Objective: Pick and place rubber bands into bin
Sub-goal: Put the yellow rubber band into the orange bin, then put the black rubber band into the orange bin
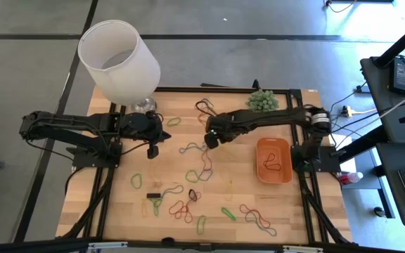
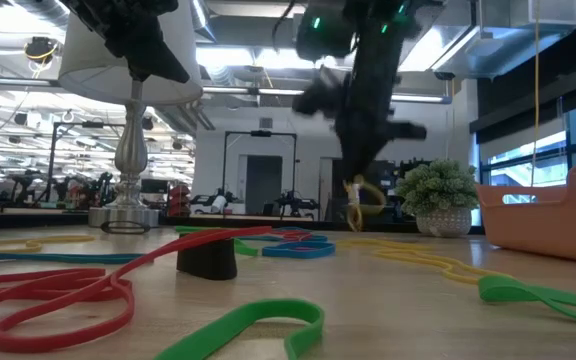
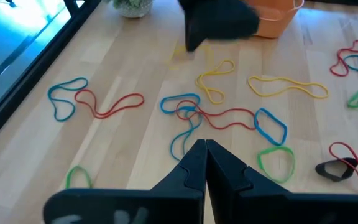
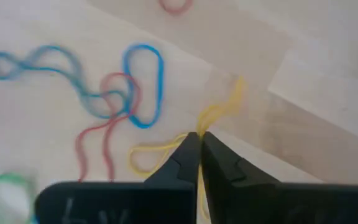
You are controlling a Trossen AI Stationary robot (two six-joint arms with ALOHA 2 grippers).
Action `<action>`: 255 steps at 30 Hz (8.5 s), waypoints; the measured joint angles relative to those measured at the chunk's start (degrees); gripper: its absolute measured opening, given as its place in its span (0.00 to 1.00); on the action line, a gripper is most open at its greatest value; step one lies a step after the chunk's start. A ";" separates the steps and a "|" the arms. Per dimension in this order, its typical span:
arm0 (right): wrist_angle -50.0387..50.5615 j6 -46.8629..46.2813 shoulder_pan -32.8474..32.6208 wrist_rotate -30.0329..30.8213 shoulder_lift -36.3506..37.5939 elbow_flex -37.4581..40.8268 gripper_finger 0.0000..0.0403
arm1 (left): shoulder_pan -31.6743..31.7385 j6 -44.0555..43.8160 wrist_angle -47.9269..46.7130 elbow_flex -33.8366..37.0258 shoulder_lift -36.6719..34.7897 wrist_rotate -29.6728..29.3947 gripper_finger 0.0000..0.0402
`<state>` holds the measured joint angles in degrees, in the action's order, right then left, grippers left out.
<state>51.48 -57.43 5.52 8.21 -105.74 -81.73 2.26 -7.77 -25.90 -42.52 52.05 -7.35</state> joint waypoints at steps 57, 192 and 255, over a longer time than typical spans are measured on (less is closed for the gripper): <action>1.08 -26.09 -20.37 -3.34 43.57 48.17 0.37 | -5.99 -6.64 5.56 -0.02 0.22 1.65 0.00; -73.50 48.12 -13.14 21.60 35.66 37.86 0.03 | 3.43 7.00 12.41 -42.18 39.21 8.44 0.01; 2.23 -9.62 -9.03 -14.31 39.03 47.87 0.02 | 5.78 -5.12 -6.29 -17.92 12.72 5.51 0.08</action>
<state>53.71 -67.05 -3.51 -6.10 -66.72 -33.87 8.04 -12.90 -32.19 -60.45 64.77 -1.85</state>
